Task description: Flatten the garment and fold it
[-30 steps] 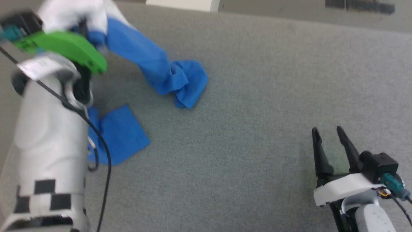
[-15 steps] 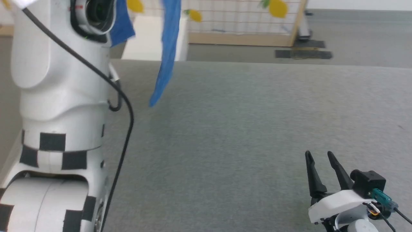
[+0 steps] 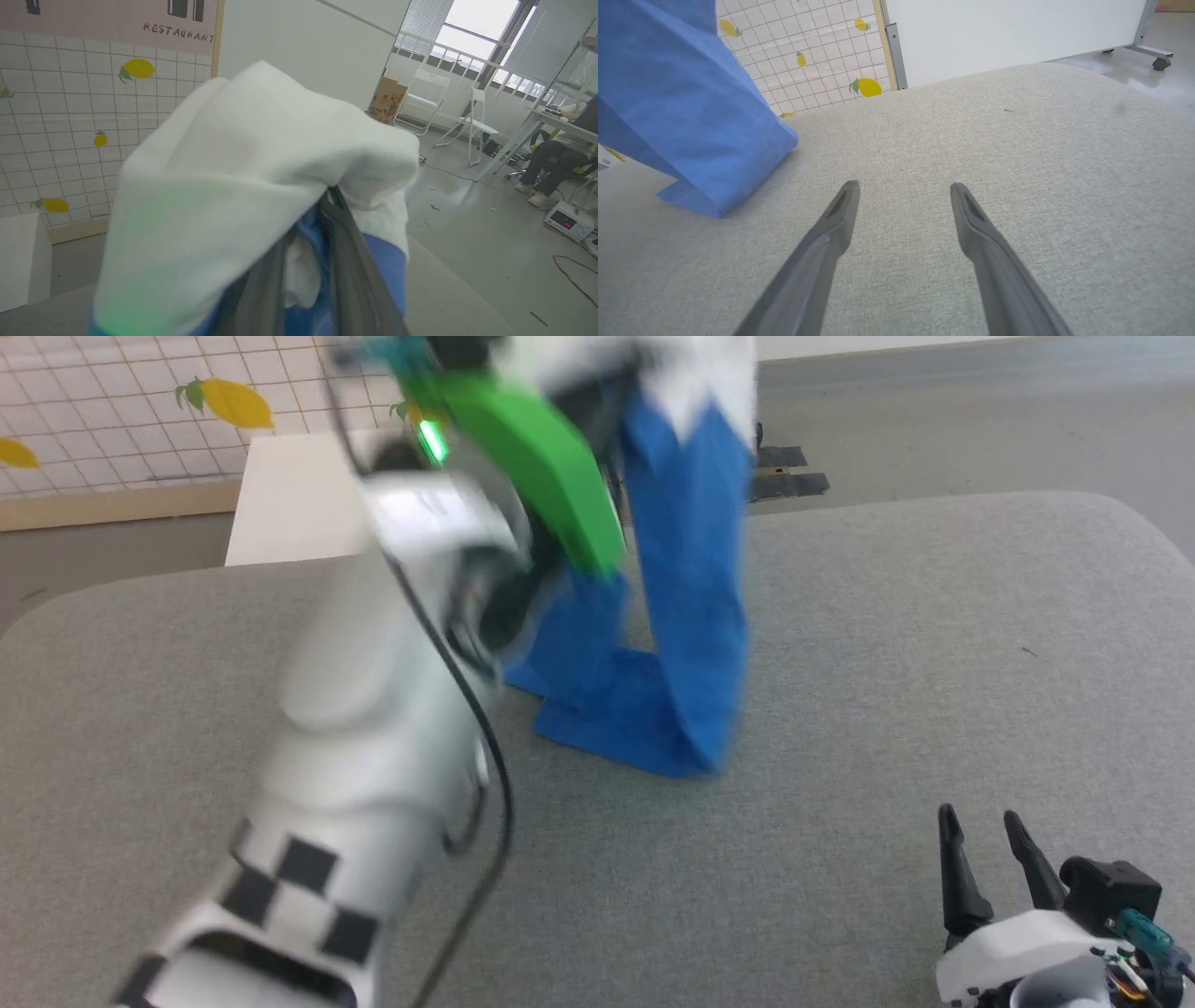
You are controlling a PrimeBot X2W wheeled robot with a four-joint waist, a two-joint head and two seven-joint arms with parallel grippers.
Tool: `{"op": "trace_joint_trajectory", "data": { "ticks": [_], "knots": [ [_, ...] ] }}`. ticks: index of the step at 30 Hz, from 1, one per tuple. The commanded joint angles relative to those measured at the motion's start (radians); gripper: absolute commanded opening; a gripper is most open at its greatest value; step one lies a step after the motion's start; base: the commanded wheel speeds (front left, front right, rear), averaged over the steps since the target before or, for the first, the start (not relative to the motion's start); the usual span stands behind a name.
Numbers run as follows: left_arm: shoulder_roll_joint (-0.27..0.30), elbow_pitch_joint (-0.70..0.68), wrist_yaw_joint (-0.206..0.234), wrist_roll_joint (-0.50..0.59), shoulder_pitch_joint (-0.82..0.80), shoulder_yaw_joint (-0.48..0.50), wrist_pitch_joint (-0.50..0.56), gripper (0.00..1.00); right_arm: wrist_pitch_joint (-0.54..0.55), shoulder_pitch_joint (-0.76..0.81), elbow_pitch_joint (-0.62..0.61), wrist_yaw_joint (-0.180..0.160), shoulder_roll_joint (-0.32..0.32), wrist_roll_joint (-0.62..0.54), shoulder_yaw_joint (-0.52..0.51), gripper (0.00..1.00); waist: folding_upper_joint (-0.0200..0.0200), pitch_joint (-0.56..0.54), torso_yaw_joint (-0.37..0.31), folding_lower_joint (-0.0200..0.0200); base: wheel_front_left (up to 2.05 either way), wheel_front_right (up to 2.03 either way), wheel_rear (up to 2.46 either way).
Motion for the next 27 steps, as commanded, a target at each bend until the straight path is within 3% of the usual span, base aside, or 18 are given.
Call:
{"op": "trace_joint_trajectory", "data": {
  "ticks": [1,6,10,16,17,18,19,24,27],
  "knots": [
    [0.000,0.017,0.010,-0.024,0.052,-0.043,-0.004,0.00,-0.008,0.013,0.003,-0.002,0.001,-0.009,-0.006,1.00,-0.0001,0.004,0.001,0.0000,0.00,0.00,0.00],
    [-0.001,0.121,0.035,-0.066,0.215,-0.218,0.052,0.00,-0.009,0.019,0.001,-0.002,0.001,-0.017,-0.018,1.00,-0.0001,0.011,0.010,0.0000,0.00,0.00,0.00],
    [-0.001,0.231,0.068,-0.077,0.323,-0.355,0.164,0.00,-0.009,0.014,0.004,-0.002,0.001,-0.011,-0.017,1.00,-0.0001,0.015,0.020,0.0000,0.00,0.00,0.00],
    [-0.001,0.313,0.118,-0.125,0.391,-0.430,0.299,0.00,-0.010,0.008,0.010,-0.002,0.001,0.007,0.000,1.00,-0.0001,0.016,0.035,0.0000,0.00,0.00,0.00],
    [-0.001,0.307,0.118,-0.139,0.394,-0.427,0.301,0.11,-0.010,0.009,0.011,-0.002,0.001,0.009,0.001,1.00,-0.0001,0.015,0.038,0.0000,0.00,0.00,0.00],
    [-0.001,0.293,0.114,-0.175,0.401,-0.415,0.308,0.95,-0.010,0.011,0.012,-0.002,0.001,0.012,0.003,1.00,-0.0001,0.011,0.042,0.0000,0.00,0.00,0.00],
    [-0.001,0.280,0.114,-0.201,0.403,-0.401,0.309,1.00,-0.010,0.013,0.012,-0.002,0.001,0.013,0.003,1.00,-0.0001,0.009,0.046,0.0000,0.00,0.00,0.00],
    [0.004,0.195,0.122,-0.287,0.382,-0.322,0.298,1.00,-0.010,0.028,0.010,-0.002,0.001,0.014,-0.005,1.00,-0.0001,-0.018,0.076,0.0000,0.00,0.00,0.00],
    [0.035,0.125,0.133,-0.308,0.367,-0.269,0.267,1.00,-0.010,0.035,0.007,-0.002,0.001,0.013,-0.010,1.00,-0.0001,-0.038,0.091,0.0000,0.00,0.00,0.00]
  ]
}}
